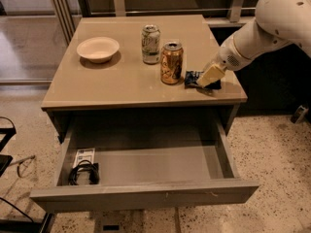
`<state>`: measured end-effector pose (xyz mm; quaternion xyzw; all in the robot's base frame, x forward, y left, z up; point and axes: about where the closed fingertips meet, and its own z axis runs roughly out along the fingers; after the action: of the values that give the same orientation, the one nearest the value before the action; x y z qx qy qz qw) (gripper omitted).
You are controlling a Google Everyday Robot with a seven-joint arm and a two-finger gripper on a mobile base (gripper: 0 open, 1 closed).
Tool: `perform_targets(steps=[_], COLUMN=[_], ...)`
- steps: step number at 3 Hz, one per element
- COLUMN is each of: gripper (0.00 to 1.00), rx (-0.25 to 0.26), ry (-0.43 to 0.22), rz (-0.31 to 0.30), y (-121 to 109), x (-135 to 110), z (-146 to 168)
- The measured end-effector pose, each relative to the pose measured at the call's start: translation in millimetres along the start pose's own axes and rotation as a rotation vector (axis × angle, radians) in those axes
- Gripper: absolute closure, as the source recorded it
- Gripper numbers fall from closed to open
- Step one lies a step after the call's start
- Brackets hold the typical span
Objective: Pick rxbar blueberry from top drawer and place on counter
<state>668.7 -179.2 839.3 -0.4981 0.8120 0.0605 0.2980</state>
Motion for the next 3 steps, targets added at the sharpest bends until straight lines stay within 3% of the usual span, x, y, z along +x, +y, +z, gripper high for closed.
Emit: perform_targets(steps=[1,3], gripper=[0.81,0.35], rx=[0.000,0.000], ry=[0.000,0.000], rz=[0.000,0.000], y=[0.0,0.0], x=[0.0,0.0], z=[0.0,0.1])
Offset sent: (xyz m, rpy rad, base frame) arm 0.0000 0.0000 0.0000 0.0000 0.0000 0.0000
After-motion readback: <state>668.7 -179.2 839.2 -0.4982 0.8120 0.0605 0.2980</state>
